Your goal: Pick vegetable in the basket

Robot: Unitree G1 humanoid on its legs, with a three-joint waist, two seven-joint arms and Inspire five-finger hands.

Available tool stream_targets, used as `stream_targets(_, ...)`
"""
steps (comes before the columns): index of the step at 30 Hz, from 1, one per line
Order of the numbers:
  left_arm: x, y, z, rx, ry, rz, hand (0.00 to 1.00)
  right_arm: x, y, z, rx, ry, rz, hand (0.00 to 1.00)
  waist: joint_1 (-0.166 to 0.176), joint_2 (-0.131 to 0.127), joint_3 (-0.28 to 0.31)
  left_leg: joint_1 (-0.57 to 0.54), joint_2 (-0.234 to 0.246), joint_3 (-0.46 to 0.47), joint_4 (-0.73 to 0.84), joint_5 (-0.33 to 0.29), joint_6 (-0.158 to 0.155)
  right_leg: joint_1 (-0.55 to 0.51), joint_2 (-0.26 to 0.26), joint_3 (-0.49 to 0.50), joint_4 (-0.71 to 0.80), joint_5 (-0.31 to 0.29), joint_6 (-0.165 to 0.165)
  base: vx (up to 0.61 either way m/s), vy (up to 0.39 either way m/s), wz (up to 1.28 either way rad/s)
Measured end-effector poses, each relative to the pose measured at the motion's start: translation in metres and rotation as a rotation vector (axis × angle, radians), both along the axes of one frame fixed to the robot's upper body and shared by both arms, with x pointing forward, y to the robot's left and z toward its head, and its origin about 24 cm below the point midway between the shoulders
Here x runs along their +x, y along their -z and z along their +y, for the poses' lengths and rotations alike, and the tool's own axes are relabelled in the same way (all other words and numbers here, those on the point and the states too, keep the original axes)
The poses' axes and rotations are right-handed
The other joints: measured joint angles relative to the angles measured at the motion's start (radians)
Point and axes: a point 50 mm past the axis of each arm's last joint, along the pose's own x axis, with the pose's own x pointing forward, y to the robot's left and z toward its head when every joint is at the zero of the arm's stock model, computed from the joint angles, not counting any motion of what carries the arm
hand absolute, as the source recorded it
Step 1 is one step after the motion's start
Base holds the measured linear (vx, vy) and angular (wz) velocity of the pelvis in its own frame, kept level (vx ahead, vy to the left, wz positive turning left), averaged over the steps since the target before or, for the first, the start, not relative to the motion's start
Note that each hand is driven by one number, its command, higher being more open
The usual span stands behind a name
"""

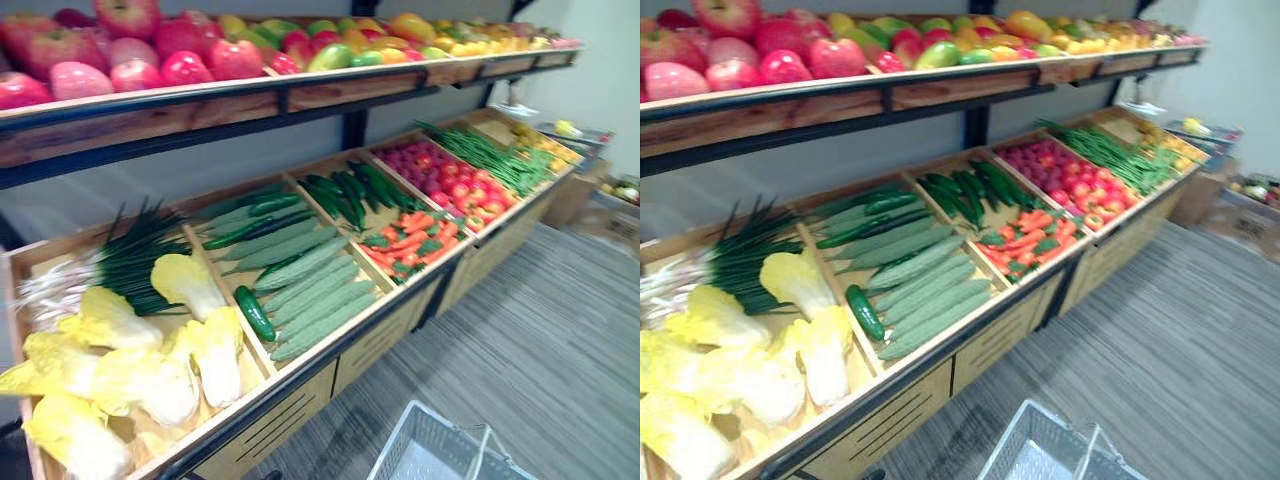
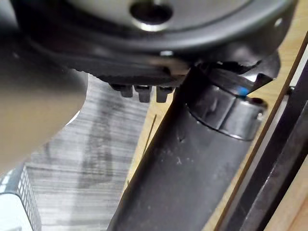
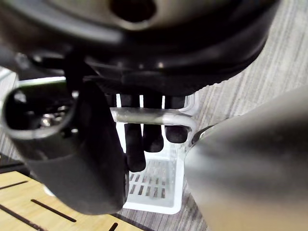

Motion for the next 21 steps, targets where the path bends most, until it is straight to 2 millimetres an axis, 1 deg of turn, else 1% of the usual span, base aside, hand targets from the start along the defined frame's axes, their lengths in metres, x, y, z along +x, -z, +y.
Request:
stream_targets(1, 0.0, 0.0, 0.0, 0.001, -0.006, -0.002, 1.0, -0.001, 0.0, -0.001, 0.002, 0.024, -0.003, 0.0, 0.0, 0.002, 0.0, 0.009, 0.01, 0.001, -0.005, 0.014, 0.002, -0.024, 0.004, -0.008, 0.083, 0.0, 0.0, 0.12, -0.059, 0.36)
stream_targets(2, 0.0, 0.0, -0.001, -0.004, -0.01, -0.004, 1.0, 0.003, -0.001, -0.002, 0.004, 0.033, -0.023, 0.0, -0.001, 0.022, 0.012, 0.015, 0.023, -0.001, 0.0, 0.015, 0.002, -0.074, 0.01, -0.007, 0.155, -0.015, -0.001, 0.14, -0.089, 0.45)
stream_targets(3, -0.001, 0.001, 0.0, 0.002, 0.011, 0.008, 1.0, 0.008, -0.002, -0.004, 0.012, 0.044, -0.051, 0.0, -0.01, 0.019, 0.002, 0.02, 0.037, -0.004, -0.003, 0.014, 0.0, -0.049, 0.021, 0.012, -0.075, -0.038, -0.017, 0.08, -0.057, 0.29)
stream_targets(4, -0.001, 0.0, 0.005, 0.016, 0.021, 0.007, 1.0, 0.007, -0.002, 0.0, 0.029, 0.045, -0.053, 0.0, -0.004, -0.004, 0.0, 0.02, 0.018, 0.006, -0.002, 0.01, -0.004, -0.027, -0.004, 0.016, -0.201, 0.074, -0.005, 0.11, -0.118, 0.51)
stream_targets(5, -0.003, 0.001, 0.004, 0.013, 0.033, 0.028, 1.0, 0.004, 0.0, 0.002, 0.04, 0.071, -0.045, 0.0, -0.009, 0.005, 0.0, 0.019, 0.03, 0.004, 0.006, -0.004, -0.021, -0.001, 0.002, -0.018, -0.215, 0.114, -0.016, 0.13, -0.135, 0.57)
stream_targets(6, -0.004, 0.001, 0.003, 0.018, 0.054, 0.032, 1.0, -0.003, 0.001, 0.002, 0.042, 0.085, -0.032, 0.0, -0.022, 0.002, -0.014, 0.013, 0.04, 0.041, -0.003, 0.004, -0.016, 0.001, -0.002, -0.048, -0.213, 0.113, -0.017, 0.15, -0.14, 0.71)
stream_targets(7, -0.004, 0.002, 0.002, 0.019, 0.067, 0.034, 1.0, -0.006, 0.001, 0.001, 0.038, 0.088, -0.028, 0.0, -0.029, 0.003, -0.015, 0.004, 0.041, 0.067, -0.01, 0.009, -0.017, 0.001, -0.006, -0.066, -0.214, 0.11, -0.017, 0.12, -0.069, 0.91)
stream_targets(8, -0.002, 0.001, 0.002, 0.026, 0.085, 0.031, 1.0, -0.009, 0.002, 0.001, 0.036, 0.097, -0.026, 0.0, -0.043, 0.009, -0.015, -0.014, 0.03, 0.118, -0.026, 0.035, -0.01, 0.001, -0.028, -0.111, -0.214, 0.093, -0.015, 0.04, -0.016, 0.91)
stream_targets(9, -0.002, 0.001, 0.002, 0.028, 0.096, 0.033, 1.0, -0.012, 0.002, -0.001, 0.026, 0.115, -0.027, 0.0, -0.056, 0.009, -0.015, -0.026, 0.023, 0.141, -0.039, 0.051, -0.013, 0.0, -0.04, -0.135, -0.214, 0.088, -0.013, 0.02, -0.003, 1.34)
stream_targets(10, -0.001, 0.001, 0.001, 0.032, 0.125, 0.035, 1.0, -0.016, 0.002, -0.003, 0.013, 0.128, -0.023, 0.0, -0.072, 0.011, -0.015, -0.046, 0.011, 0.194, -0.06, 0.08, -0.003, 0.001, -0.061, -0.184, -0.214, 0.087, -0.013, 0.0, 0.027, 1.43)
stream_targets(11, 0.001, 0.001, 0.001, 0.038, 0.16, 0.035, 1.0, -0.021, 0.002, -0.007, 0.001, 0.134, -0.013, 0.0, -0.08, 0.006, -0.013, -0.055, -0.002, 0.251, -0.083, 0.111, 0.022, 0.007, -0.08, -0.224, -0.211, 0.086, -0.013, -0.01, 0.049, 1.44)
stream_targets(13, 0.004, 0.0, 0.002, 0.048, 0.201, 0.033, 1.0, -0.025, 0.002, -0.009, -0.007, 0.142, -0.006, 0.0, -0.086, 0.001, -0.009, -0.062, -0.015, 0.303, -0.107, 0.142, 0.046, 0.019, -0.095, -0.264, -0.204, 0.086, -0.013, -0.03, 0.089, 1.25)
stream_targets(14, 0.006, 0.0, 0.001, 0.056, 0.232, 0.034, 1.0, -0.025, 0.002, -0.009, -0.011, 0.144, -0.005, 0.0, -0.086, 0.0, -0.009, -0.063, -0.018, 0.315, -0.118, 0.152, 0.057, 0.021, -0.099, -0.273, -0.191, 0.081, -0.009, -0.04, 0.13, 1.31)
stream_targets(17, 0.006, 0.0, 0.002, 0.067, 0.262, 0.036, 1.0, -0.02, 0.001, -0.006, -0.016, 0.112, -0.025, 0.0, -0.084, -0.006, -0.005, -0.066, -0.021, 0.292, -0.15, 0.158, 0.058, 0.017, -0.1, -0.254, -0.148, 0.054, 0.002, -0.16, 0.102, 0.72)
stream_targets(18, 0.004, 0.0, 0.005, 0.092, 0.243, 0.071, 1.0, -0.011, 0.0, 0.0, -0.019, 0.053, -0.054, 0.0, -0.087, -0.022, 0.022, -0.045, -0.068, 0.317, -0.262, 0.221, 0.057, 0.001, -0.112, -0.162, -0.178, 0.033, 0.03, -0.28, 0.1, 0.2)
stream_targets(21, 0.005, 0.001, 0.005, 0.09, 0.243, 0.077, 1.0, -0.008, 0.0, 0.001, -0.019, 0.05, -0.055, 0.0, -0.087, -0.023, 0.026, -0.042, -0.072, 0.322, -0.262, 0.221, 0.057, 0.011, -0.111, -0.16, -0.194, 0.039, 0.025, -0.04, 0.03, 0.01)
